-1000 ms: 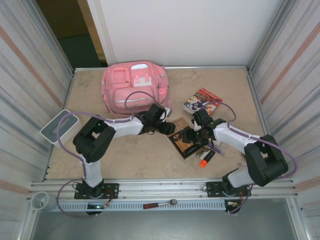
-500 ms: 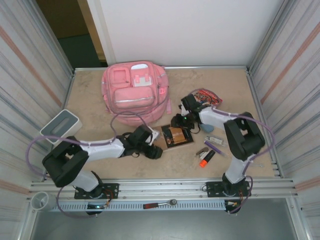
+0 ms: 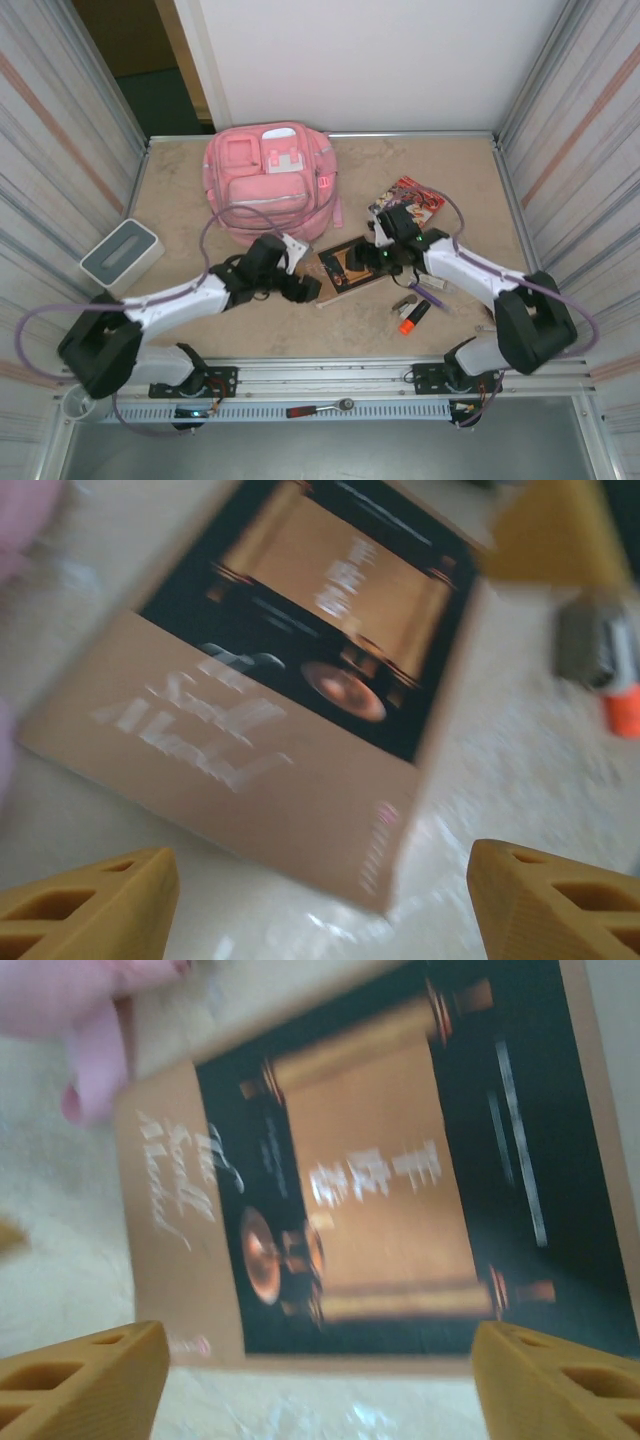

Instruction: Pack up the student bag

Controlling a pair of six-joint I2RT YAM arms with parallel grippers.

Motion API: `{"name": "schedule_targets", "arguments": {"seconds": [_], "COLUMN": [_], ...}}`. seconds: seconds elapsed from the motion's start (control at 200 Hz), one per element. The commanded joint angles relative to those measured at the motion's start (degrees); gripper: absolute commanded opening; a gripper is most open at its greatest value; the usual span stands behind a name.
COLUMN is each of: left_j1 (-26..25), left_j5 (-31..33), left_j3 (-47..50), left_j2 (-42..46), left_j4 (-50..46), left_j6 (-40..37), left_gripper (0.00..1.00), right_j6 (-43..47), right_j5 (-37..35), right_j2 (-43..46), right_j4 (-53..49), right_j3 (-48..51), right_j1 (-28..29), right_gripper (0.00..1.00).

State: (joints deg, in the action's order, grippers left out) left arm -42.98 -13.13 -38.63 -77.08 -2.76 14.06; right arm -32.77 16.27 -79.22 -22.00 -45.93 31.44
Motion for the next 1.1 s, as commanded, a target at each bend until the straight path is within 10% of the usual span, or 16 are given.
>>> {"name": "schedule_targets", "arguments": {"seconds": [0.0,0.391,0.902,1.097], "left_j1": [1.02,2.77,-2.02,-0.53], "left_j5": [0.96,3.94,-7.91,1.78], "left_j3": [-6.84,-18.34,0.62,2.05], "left_j2": [-7.76,-25.75,-9.84,-3.61], "left_j4": [1.06,-2.27,5.23,3.24], "left_j6": [-5.46,-8.96,3.89,6.83], "left_gripper": [0.77,0.75,0.72,0.74], "right_j6": [-9.88,-19.35,-18.33,-18.11], "right_j5": [-2.95,-5.95,-2.6,-2.33], "right_j2": [4.58,-4.2,-10.78,-10.42], "right_j4": [4.93,16.82,22.85,22.9], "right_j3": [6.6,8.92,4.7,5.27], "right_j1": [2.25,5.57,0.22,0.82], "right_gripper": [0.93,0.87,0.48,0.39]}}
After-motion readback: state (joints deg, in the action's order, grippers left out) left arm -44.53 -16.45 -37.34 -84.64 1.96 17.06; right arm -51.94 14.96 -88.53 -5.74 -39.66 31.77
